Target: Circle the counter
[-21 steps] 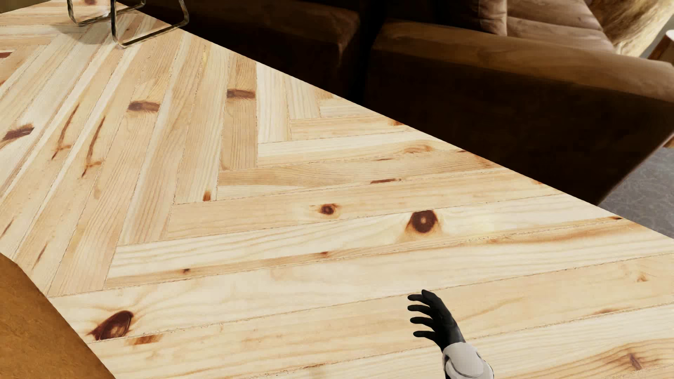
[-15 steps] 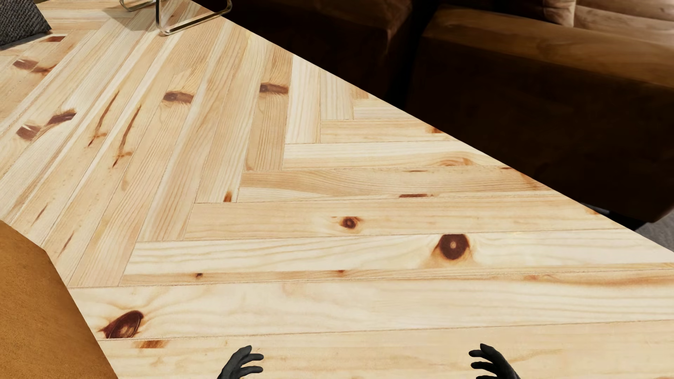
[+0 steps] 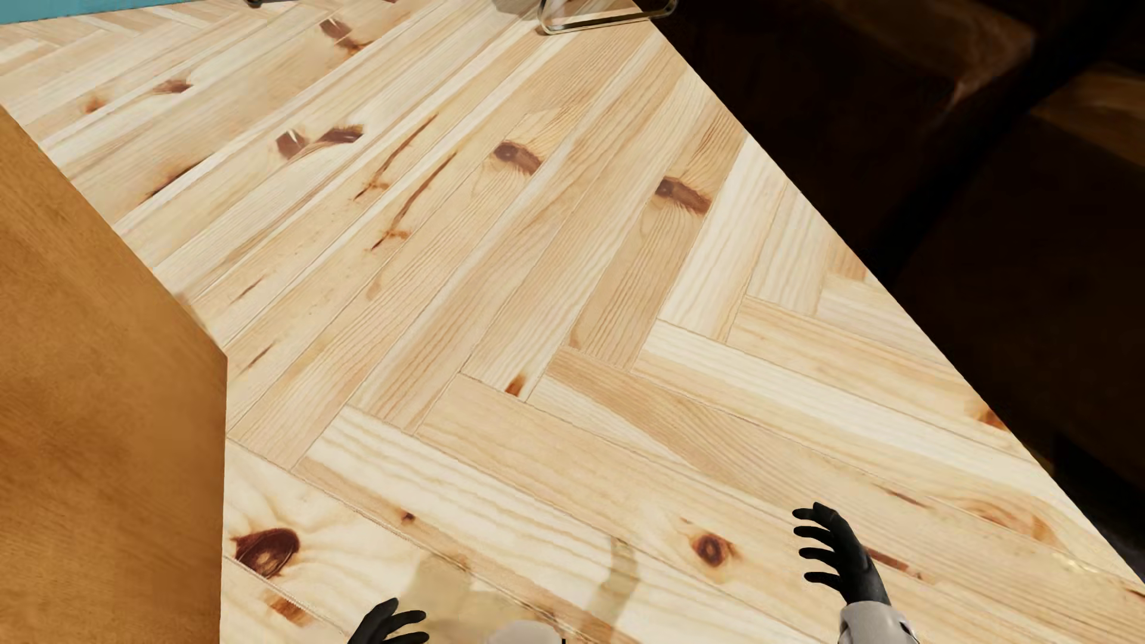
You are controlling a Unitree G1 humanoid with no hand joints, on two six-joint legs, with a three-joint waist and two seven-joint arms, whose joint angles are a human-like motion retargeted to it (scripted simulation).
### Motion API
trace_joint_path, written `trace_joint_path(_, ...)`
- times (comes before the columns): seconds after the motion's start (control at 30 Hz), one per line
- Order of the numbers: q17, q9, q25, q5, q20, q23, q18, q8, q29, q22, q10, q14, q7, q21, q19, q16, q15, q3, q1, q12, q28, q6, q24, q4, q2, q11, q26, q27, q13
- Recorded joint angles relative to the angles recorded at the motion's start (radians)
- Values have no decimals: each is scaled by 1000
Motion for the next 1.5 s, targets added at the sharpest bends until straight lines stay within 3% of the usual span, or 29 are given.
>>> trace_joint_path(0.07,109,-10,36,-10,-94,52,-24,41,-69,106,-267,-101,7,87,53,39,198,7,-13,72,47,62,75,21,-115,329,-27,-69,-118)
trace_joint_path(0.13,105,6,11,52,-109,63,-23,138,-38,119,-304,-165,-32,106,78,38,176,-72,95,61,119,30,92,-41,-272,417,11,-131,-25)
trace_joint_path(0.2,38,15,-52,74,-109,41,-18,114,44,40,-310,-201,-66,37,77,7,139,-134,192,18,178,-35,61,-89,-401,249,34,-83,96)
trace_joint_path(0.23,2,18,-65,66,-64,108,-31,92,73,-13,-129,-123,-72,17,66,-18,189,-121,143,-8,184,-63,55,-104,-384,65,35,-82,105)
trace_joint_path(0.27,-51,8,-58,62,-64,153,-26,56,82,-8,56,8,-73,15,-16,-27,260,-85,59,-10,167,-42,49,-91,-349,61,18,-74,94)
trace_joint_path(0.3,-57,2,-35,55,-83,151,-20,14,64,54,121,78,-42,9,-150,-8,208,-43,-20,-23,130,-13,36,-67,-309,76,3,-58,61)
trace_joint_path(0.37,4,-12,16,35,-27,49,-84,-47,10,12,-13,-71,8,54,-56,26,125,22,-72,36,77,35,33,-1,-185,49,6,-46,2)
trace_joint_path(0.4,32,-31,28,30,-22,11,-114,-74,-2,24,-112,-144,2,80,-85,29,83,46,-68,62,79,58,47,26,-122,37,11,-48,-25)
trace_joint_path(0.43,62,-49,25,14,-30,16,-73,-80,-3,34,-217,-124,-6,103,-59,40,33,48,-50,82,90,61,56,35,-89,66,18,-58,-56)
trace_joint_path(0.53,108,-58,-33,50,-83,51,-31,114,42,146,-277,-164,-31,101,52,73,222,-114,76,84,153,-9,58,-27,-255,439,-4,-64,-5)
trace_joint_path(0.67,32,-40,-85,74,-91,41,-58,122,98,30,-419,-180,-129,-27,129,-12,113,-213,291,-84,192,-132,106,-78,-376,215,-24,49,187)
trace_joint_path(0.7,25,-23,-75,52,-72,74,-18,119,92,-3,-263,-124,-139,-27,132,-31,110,-197,244,-116,172,-152,126,-96,-334,10,-25,22,184)
trace_joint_path(0.73,-25,7,-42,38,-84,131,14,77,73,-9,-37,46,-112,-24,83,-21,250,-135,145,-113,134,-115,125,-75,-289,-3,-31,-29,146)
trace_joint_path(0.77,-55,27,-2,25,-75,106,10,35,44,16,65,130,-61,-21,-27,4,199,-90,47,-71,88,-63,113,-39,-244,10,-41,-54,99)
trace_joint_path(0.8,-38,35,28,15,-38,80,-4,3,12,28,32,65,-15,3,-114,38,152,-43,-15,-2,44,-16,103,4,-192,12,-41,-72,39)
trace_joint_path(0.87,50,-11,38,1,-10,8,-39,-43,-17,28,-203,-104,-9,90,-4,56,60,40,-63,105,51,79,107,61,-98,13,3,-59,-70)
trace_joint_path(0.9,85,-19,16,-18,-52,16,-69,-14,-6,69,-263,-89,-16,123,-10,46,45,42,-21,134,90,102,104,42,-101,136,25,-65,-114)
trace_joint_path(0.93,111,-13,-14,-9,-115,52,-69,58,17,122,-261,-129,-35,136,-39,51,174,11,27,109,126,101,87,14,-168,327,48,-84,-110)
trace_joint_path(0.97,119,-12,-47,24,-131,78,-73,122,50,122,-282,-159,-48,108,-65,46,249,-25,80,85,156,75,62,-10,-231,398,66,-100,-57)
trace_joint_path(1.0,99,-14,-82,44,-99,87,-80,152,83,48,-308,-189,-63,64,-83,22,175,-69,129,59,181,34,35,-34,-276,304,82,-113,24)
trace_joint_path(1.03,51,-15,-103,41,-71,111,-74,158,103,-5,-252,-204,-79,32,-70,-22,104,-91,142,15,200,1,15,-54,-269,125,75,-123,87)
trace_joint_path(1.07,-15,-23,-105,35,-67,124,-52,133,107,3,-125,-161,-101,21,9,-47,65,-89,109,-20,192,5,-1,-49,-234,130,47,-111,121)
trace_joint_path(1.1,-44,-33,-85,22,-77,113,3,92,89,35,-22,-62,-80,14,2,-53,23,-75,64,-23,156,16,-8,-28,-178,117,11,-76,133)
trace_joint_path(1.2,41,-51,14,-2,-25,0,-42,-5,-21,-6,-61,-59,16,50,8,14,-33,61,-23,61,3,41,15,-4,32,-21,-20,72,-14)
trace_joint_path(1.27,135,-44,35,22,-101,48,-28,64,-12,127,-260,-160,-21,87,52,62,142,19,36,105,32,36,53,4,-70,311,-31,-36,-128)
trace_joint_path(1.33,107,-25,-15,91,-97,74,-30,122,72,111,-346,-197,-65,62,70,43,115,-77,153,71,107,-43,53,-43,-238,426,20,-150,6)
trace_joint_path(1.43,17,17,-95,85,-60,88,-22,109,156,4,-257,-173,-105,-4,101,1,131,-173,247,-58,227,-131,77,-95,-380,96,98,-112,153)
trace_joint_path(1.47,-17,18,-89,67,-62,138,-13,101,144,1,-93,-60,-97,-14,105,0,235,-149,192,-93,222,-136,82,-101,-356,38,105,-111,149)
trace_joint_path(1.5,-59,24,-65,60,-68,151,-8,57,108,29,59,108,-76,-5,45,-5,208,-105,110,-98,183,-87,82,-71,-309,55,98,-101,118)
